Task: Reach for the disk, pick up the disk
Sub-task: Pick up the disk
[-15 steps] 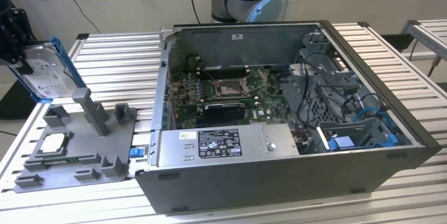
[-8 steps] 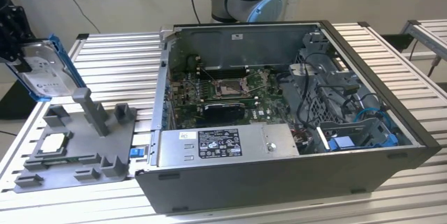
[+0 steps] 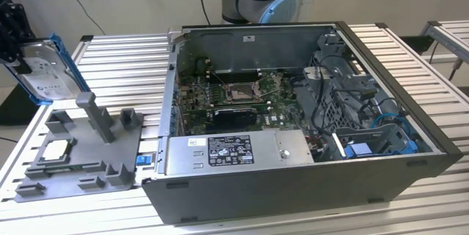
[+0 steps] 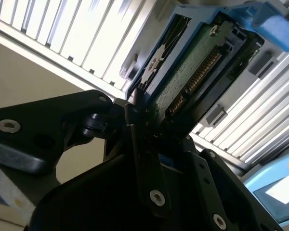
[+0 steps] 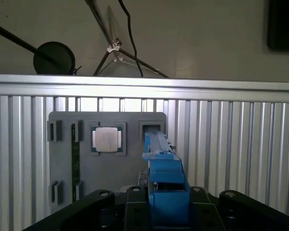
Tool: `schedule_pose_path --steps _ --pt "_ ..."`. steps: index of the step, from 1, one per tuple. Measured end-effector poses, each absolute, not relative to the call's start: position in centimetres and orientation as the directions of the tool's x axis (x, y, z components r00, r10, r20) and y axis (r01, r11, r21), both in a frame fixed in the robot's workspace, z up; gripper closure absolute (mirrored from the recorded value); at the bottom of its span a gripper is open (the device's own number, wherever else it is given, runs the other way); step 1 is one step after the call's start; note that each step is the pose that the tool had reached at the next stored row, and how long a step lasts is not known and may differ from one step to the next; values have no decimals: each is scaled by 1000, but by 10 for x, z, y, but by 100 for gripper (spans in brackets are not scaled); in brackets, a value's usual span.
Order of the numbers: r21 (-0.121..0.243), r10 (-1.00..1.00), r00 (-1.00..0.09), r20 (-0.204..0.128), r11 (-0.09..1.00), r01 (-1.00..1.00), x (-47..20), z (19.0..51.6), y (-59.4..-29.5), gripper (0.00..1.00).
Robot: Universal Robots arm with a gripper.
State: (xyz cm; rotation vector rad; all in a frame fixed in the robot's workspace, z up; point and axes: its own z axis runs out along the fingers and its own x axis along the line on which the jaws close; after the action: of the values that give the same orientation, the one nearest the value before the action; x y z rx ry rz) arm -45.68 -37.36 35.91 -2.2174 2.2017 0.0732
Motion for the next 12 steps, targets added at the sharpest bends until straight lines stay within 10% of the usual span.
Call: schedule_pose_path --steps 12 --pt "22 -999 7 -44 -8 -1000 -457 364 -374 100"
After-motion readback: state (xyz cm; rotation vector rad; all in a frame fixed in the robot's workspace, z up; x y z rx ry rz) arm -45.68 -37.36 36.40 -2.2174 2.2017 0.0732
